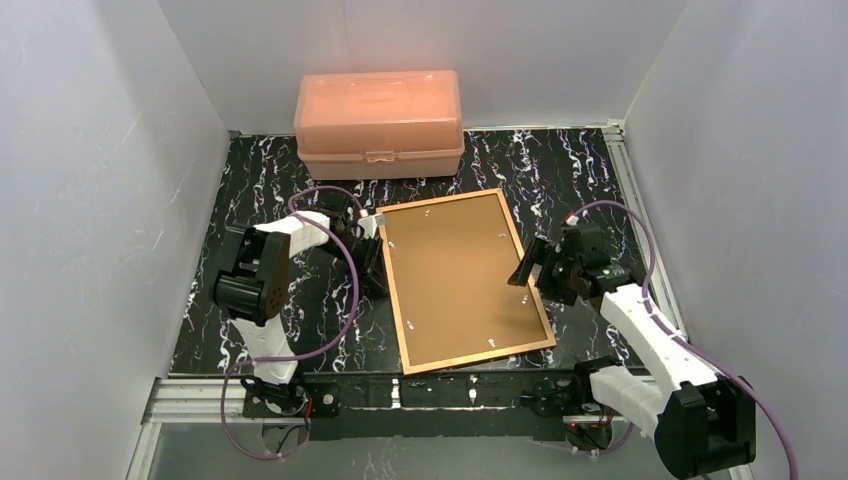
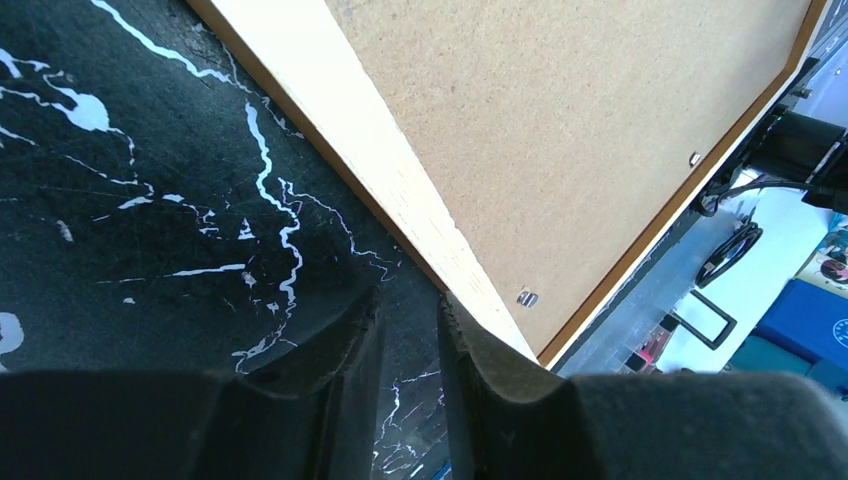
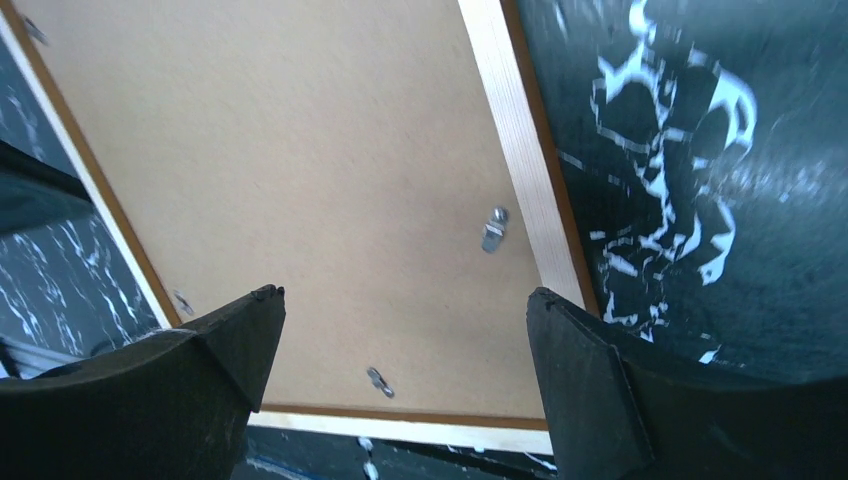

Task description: Put the photo into the frame

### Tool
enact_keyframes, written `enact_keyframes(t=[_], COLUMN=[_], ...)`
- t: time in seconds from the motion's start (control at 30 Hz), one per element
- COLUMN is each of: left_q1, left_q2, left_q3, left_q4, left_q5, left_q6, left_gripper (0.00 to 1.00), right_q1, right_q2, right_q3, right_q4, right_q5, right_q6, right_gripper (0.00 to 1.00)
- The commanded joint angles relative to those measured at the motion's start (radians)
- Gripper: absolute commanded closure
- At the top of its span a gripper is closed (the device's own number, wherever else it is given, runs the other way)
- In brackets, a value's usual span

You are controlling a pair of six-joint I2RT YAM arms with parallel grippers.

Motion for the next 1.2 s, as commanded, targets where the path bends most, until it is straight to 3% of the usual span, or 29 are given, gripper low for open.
enact_keyframes(t=[0.0,0.27,0.67,0.97,1.17], left_q1=[-0.005,-0.005,-0.005,-0.005,-0.004], left_q2=[-0.068,-0.070,-0.091,-0.086,-0.070], left_q3=[-0.005,-0.019,-0.068,-0.082,-0.047], left_q4=[-0.024,-0.043,-0.041,-0.020,-0.012], left_q5=[0.029,0.025,0.022,-0.012,-0.014], left_q6=[0.006,0.015,0.020,0.019,0.013], left_gripper=[0.77,0.79,0.64,0.68,0.74], right_q1=[-0.006,-0.050,-0.050,-0.041,-0.001], right_q2=[0.019,0.026,-0.029,-0.114,-0.031], right_q3=[0.108,0.033,-0.132,-0.170,-0.146], right_q4=[-0.026,0.005,0.019,0.020,0.131], right_q5=[0.099,0.117,-0.066,-0.147,-0.150], right_q6=[-0.025,-0.008,0.070,0.170,0.206], right_gripper=[0.01,0.01,0.01,0.01,0.01])
